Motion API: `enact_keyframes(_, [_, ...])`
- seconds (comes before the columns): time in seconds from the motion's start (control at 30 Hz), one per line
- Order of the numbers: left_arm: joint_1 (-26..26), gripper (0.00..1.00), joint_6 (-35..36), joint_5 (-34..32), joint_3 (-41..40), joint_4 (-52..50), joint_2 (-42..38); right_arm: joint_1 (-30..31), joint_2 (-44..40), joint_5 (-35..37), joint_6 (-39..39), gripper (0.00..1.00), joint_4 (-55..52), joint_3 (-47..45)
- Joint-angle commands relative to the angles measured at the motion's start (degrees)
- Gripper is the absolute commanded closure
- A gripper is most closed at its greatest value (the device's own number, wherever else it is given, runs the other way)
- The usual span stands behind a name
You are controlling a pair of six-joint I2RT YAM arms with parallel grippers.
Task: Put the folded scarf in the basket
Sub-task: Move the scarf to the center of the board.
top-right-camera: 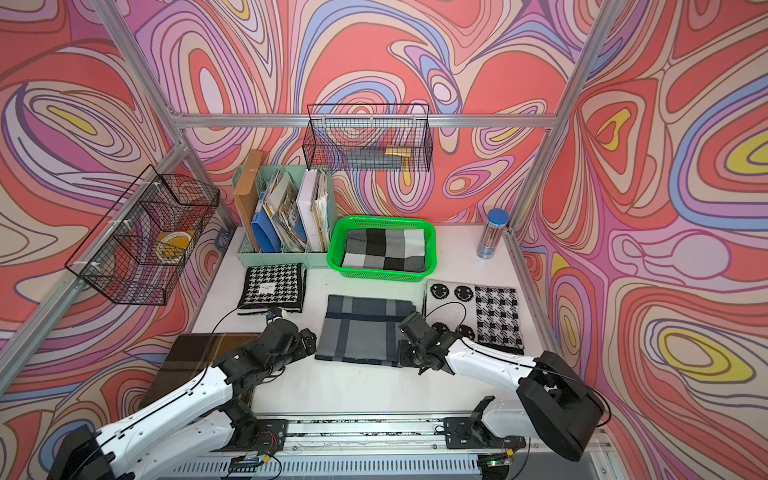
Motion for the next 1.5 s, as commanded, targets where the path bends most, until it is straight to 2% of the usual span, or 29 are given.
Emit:
enact_keyframes(0.0, [-0.1,0.17,1.8,5.3,2.2,5.4,6.5,0.3,-0.7,1.6,0.6,1.00,-2.5,-1.1])
enact_keyframes(0.1, [-0.1,0.22,2.1,9.1,4.7,6.0,11.8,0.3,-1.5,2.1,0.5,1.00,-2.6,-1.2])
enact_keyframes(0.23, [-0.1,0.29,0.7,10.5,4.3,9.0,15.5,0.3,-2.1,2.4,0.5,1.00,-3.5,-1.2])
enact_keyframes(0.43, [-0.1,0.41,-1.0,14.7,0.8,12.3,17.4,0.3,-2.6,2.0,0.5,1.00,-2.8,-1.7])
enact_keyframes(0.63, [-0.2,0.53,-1.6,15.4,-1.6,11.5,17.6,0.3,-2.3,1.9,0.9,1.00,-1.9,-2.1])
enact_keyframes(0.7, [-0.2,0.64,-1.8,15.1,-2.4,11.3,16.8,0.3,-2.3,1.5,0.8,1.00,-1.9,-2.1])
enact_keyframes(0.8, [-0.2,0.90,-2.3,15.4,-3.8,11.3,14.6,0.3,-2.6,1.2,0.9,1.00,-1.9,-2.2])
enact_keyframes(0.87, [-0.3,1.00,-2.7,15.6,-4.9,11.3,12.8,0.3,-3.0,1.2,1.3,1.00,-1.9,-2.3])
enact_keyframes(1.07, [-0.5,1.00,-4.2,15.9,-8.1,8.8,5.3,1.0,-4.0,-0.6,3.1,1.00,-1.3,-2.9])
enact_keyframes(1.23, [-0.9,1.00,-4.9,16.1,-9.8,0.9,-4.7,6.1,-6.8,-0.2,7.4,1.00,-2.0,-4.0])
enact_keyframes(1.33, [-0.9,1.00,-5.7,15.6,-10.5,-5.0,-12.3,9.0,-8.6,2.8,9.9,1.00,-5.4,-4.0])
enact_keyframes(1.43, [-0.9,1.00,-6.0,13.8,-10.4,-10.5,-19.3,9.4,-10.4,6.6,11.2,0.98,-10.1,-3.1])
enact_keyframes(1.47, [-0.9,0.86,-5.6,13.3,-10.1,-11.8,-21.0,9.4,-11.0,8.0,11.1,0.89,-11.4,-2.6])
